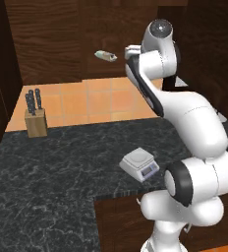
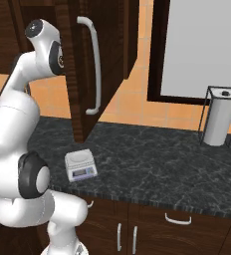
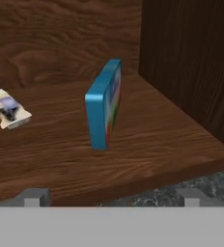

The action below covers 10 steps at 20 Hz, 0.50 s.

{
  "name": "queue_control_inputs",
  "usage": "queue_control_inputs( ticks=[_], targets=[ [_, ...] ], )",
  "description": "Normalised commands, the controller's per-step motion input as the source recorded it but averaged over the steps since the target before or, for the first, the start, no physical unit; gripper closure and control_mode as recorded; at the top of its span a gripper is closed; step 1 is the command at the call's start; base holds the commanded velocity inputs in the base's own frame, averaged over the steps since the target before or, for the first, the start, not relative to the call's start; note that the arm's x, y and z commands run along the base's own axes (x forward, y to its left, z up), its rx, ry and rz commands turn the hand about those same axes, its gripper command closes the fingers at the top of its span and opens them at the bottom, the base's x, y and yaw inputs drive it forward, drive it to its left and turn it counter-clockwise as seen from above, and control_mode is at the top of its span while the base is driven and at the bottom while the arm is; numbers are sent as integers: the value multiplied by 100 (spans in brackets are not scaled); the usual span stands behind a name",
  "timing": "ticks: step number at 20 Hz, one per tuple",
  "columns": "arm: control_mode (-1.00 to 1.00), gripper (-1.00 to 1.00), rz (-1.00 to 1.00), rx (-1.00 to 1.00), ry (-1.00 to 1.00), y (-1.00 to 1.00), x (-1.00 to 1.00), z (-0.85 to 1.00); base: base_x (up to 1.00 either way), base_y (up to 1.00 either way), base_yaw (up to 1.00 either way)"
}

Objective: Pick the boxed food and place it on the digital scale for weighing, and close the cabinet.

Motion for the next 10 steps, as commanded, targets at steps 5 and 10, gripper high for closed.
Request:
queue_control_inputs(
  ticks=[5, 10],
  targets=[
    [-100, -100, -3, 0, 2, 0, 49, 0, 0, 0, 0],
    [-100, -100, 0, 0, 0, -2, 48, 0, 0, 0, 0]
  ],
)
